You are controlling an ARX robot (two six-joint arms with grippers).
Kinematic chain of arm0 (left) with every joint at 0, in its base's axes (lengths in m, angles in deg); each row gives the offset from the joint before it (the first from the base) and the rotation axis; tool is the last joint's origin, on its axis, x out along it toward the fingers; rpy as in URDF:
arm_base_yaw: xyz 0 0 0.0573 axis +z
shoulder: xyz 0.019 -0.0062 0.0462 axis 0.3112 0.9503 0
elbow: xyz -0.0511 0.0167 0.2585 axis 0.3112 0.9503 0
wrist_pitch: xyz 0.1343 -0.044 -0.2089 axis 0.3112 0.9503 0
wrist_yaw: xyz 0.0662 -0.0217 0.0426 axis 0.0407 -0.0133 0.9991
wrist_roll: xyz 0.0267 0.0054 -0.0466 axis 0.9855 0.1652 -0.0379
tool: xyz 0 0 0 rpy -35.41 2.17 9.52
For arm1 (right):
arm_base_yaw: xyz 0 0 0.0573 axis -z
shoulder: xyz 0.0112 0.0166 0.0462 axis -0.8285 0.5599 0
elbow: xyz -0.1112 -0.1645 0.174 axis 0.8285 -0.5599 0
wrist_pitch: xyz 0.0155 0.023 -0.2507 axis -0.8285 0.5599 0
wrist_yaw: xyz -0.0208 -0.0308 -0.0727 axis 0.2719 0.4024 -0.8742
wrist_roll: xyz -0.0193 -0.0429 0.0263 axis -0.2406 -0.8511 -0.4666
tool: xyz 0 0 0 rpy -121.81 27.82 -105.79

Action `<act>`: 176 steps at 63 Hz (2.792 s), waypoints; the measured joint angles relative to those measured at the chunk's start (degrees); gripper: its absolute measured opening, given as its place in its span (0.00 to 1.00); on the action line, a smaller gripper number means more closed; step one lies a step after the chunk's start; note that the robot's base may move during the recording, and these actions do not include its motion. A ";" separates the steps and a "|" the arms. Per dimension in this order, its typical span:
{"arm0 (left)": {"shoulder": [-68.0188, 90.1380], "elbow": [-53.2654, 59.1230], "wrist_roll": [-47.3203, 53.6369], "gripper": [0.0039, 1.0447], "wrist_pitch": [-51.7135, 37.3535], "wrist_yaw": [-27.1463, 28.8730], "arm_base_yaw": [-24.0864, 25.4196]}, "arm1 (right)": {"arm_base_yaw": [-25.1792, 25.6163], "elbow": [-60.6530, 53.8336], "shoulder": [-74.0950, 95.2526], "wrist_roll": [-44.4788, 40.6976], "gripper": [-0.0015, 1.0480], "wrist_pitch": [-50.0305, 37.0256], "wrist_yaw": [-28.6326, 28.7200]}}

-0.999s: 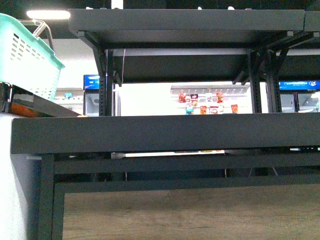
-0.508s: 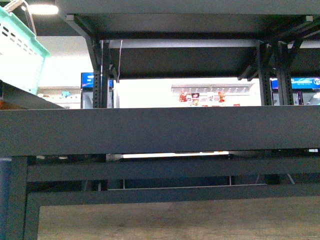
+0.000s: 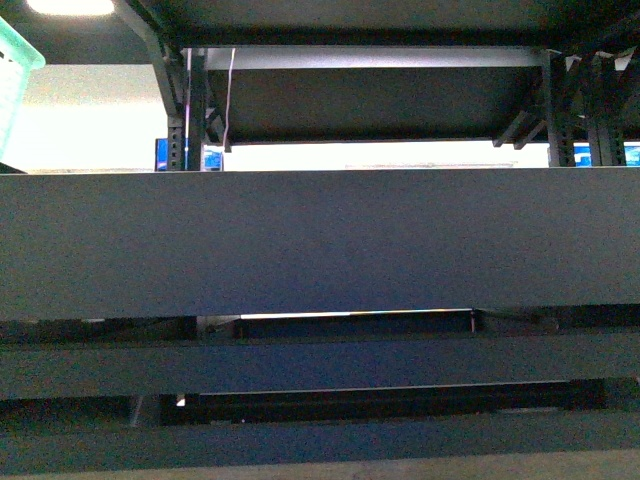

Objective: Pick lemon from shelf

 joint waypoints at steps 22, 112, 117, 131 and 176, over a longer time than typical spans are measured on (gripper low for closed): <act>0.04 0.00 0.00 0.93 0.00 0.02 0.00 | 0.00 0.00 0.00 0.00 0.93 0.00 0.09; 0.09 0.00 0.02 0.93 0.00 0.02 0.00 | 0.00 0.00 0.04 0.04 0.93 0.00 -0.04; 0.09 0.00 0.00 0.93 0.00 0.02 -0.02 | 0.00 0.00 0.04 -0.02 0.93 0.00 0.04; 0.09 0.00 0.02 0.93 0.00 0.02 0.00 | 0.00 0.00 0.04 0.02 0.93 0.00 0.00; 0.09 0.00 0.02 0.93 0.00 0.02 0.00 | 0.00 0.00 0.04 0.02 0.93 0.00 0.02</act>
